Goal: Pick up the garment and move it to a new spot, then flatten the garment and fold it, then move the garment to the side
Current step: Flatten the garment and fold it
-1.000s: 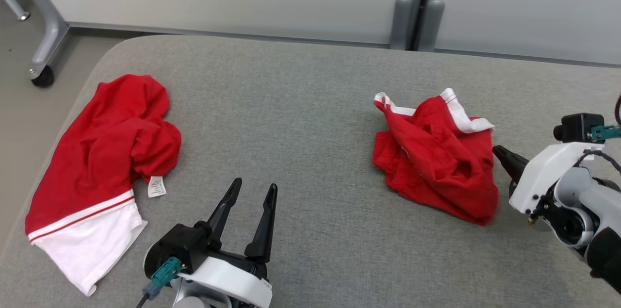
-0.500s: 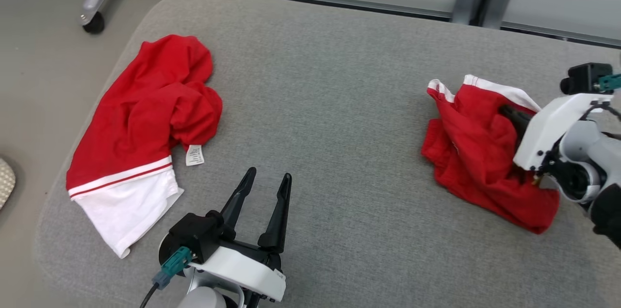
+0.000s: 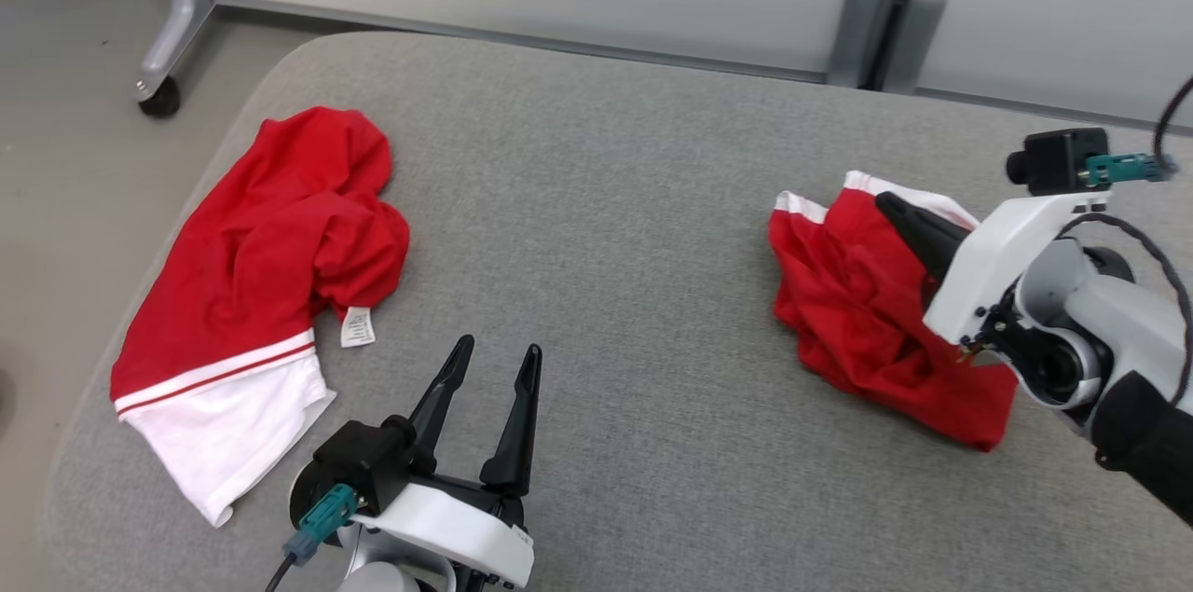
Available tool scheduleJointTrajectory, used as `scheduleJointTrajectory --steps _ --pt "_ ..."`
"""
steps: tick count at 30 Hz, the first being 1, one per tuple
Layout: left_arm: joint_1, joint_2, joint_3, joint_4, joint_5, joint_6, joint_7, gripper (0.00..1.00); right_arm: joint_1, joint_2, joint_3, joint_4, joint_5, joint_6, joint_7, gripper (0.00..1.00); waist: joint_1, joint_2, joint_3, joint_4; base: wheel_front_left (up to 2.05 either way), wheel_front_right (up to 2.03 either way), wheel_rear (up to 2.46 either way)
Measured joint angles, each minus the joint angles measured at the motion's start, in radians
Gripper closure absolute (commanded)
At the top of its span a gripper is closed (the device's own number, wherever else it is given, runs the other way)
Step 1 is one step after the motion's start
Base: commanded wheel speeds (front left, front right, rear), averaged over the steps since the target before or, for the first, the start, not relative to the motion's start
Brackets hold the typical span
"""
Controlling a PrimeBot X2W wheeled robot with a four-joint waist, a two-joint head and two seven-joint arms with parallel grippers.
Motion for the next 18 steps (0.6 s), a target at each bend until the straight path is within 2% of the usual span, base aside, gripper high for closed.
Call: scheduleJointTrajectory --steps 7,12,15,18 --pt "0.014 0.000 0.015 0.007 0.011 -0.007 0.000 0.00 0.001 -0.090 -0.010 -0.022 -0.004 0.000 -0.061 1.00 0.0000 0.0000 -0.036 -0.053 0.00 0.00 0.00" --pt "0.023 0.000 0.016 0.005 0.011 -0.009 0.000 0.00 0.018 -0.149 -0.021 0.016 -0.006 0.000 -0.106 1.00 0.0000 0.0001 -0.054 -0.083 0.00 0.00 0.00" --pt "0.022 0.000 0.012 -0.001 0.011 -0.010 0.000 0.00 0.032 -0.153 -0.021 0.057 -0.007 0.000 -0.125 1.00 0.0000 0.0001 -0.051 -0.082 0.00 0.00 0.00" --pt "0.022 0.000 0.010 -0.008 0.009 -0.010 0.000 0.00 0.050 -0.126 -0.022 0.099 -0.005 0.000 -0.140 1.00 0.0000 0.0000 -0.044 -0.070 0.00 0.00 0.00"
